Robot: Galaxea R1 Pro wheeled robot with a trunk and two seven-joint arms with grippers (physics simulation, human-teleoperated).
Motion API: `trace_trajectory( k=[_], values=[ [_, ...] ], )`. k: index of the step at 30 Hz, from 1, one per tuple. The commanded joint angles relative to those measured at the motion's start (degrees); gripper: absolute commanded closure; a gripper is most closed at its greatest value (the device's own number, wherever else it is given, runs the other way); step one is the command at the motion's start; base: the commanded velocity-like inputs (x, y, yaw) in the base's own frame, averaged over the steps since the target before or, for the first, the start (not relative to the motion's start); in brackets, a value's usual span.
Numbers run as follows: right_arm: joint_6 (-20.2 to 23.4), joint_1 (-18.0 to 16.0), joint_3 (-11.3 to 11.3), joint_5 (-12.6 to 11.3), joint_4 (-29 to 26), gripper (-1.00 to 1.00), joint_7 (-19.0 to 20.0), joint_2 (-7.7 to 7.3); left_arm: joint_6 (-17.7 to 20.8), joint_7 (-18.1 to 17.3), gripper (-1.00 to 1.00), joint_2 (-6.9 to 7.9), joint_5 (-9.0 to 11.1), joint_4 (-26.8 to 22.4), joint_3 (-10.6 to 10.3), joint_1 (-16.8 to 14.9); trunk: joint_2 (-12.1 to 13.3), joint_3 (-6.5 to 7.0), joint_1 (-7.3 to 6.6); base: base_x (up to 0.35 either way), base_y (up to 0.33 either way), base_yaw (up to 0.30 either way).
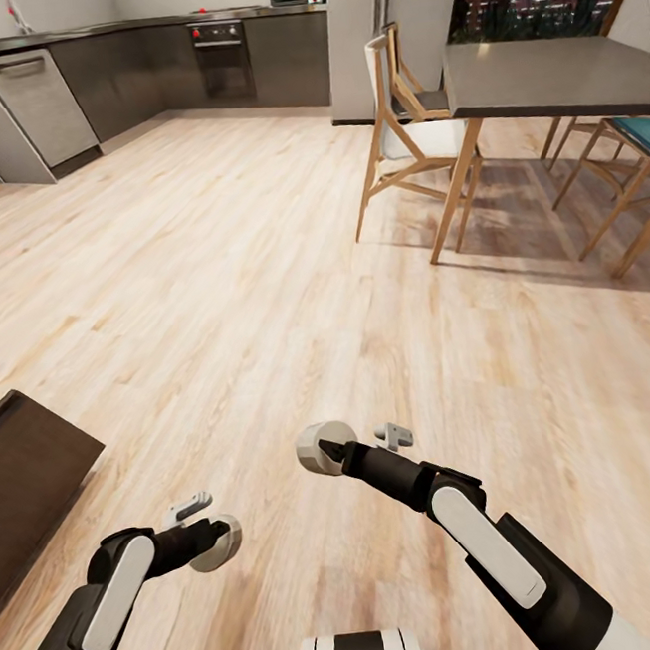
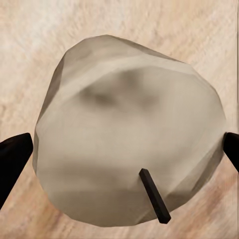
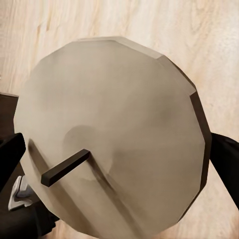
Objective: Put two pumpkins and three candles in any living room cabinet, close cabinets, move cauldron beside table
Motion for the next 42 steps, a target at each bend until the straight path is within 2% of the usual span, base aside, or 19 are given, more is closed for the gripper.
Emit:
trace_trajectory(
  k=[1,15,22,32,36,42],
  values=[
    [-0.02,-0.06,0.1,-0.53,-0.05,1.0,-0.63,-0.04,0.07,0.65,1.0,0.05,0.57,-0.06,-0.19,-0.02,0.0,0.19,-0.03,0.0,0.0,0.015],
    [-0.01,-0.03,0.1,-0.57,-0.04,1.0,-0.69,-0.07,0.0,0.92,1.0,-0.11,0.77,0.02,-0.88,-0.02,0.19,3.71,-0.39,0.0,0.0,0.226],
    [0.07,-0.05,0.1,-0.76,0.0,1.0,-0.67,-0.15,0.0,5.17,1.0,-0.29,0.96,0.03,-0.84,-0.02,0.28,5.51,-0.57,0.0,0.0,0.267],
    [0.07,-0.06,0.1,-0.66,0.1,1.0,-1.93,0.01,0.01,5.75,1.0,-0.55,1.0,0.03,-1.19,-0.02,0.41,8.1,-0.83,0.0,0.0,0.268],
    [0.07,-0.05,0.1,-0.56,0.1,1.0,-2.38,0.02,0.0,5.79,1.0,-0.76,0.95,0.03,-1.29,-0.02,2.02,8.96,-1.71,0.0,0.0,0.268],
    [0.07,-0.04,0.1,-0.58,0.07,1.0,-2.69,0.0,0.0,5.74,1.0,-0.82,0.98,0.03,-1.45,-0.02,2.02,9.18,-1.71,0.0,0.0,0.268]
  ],
)
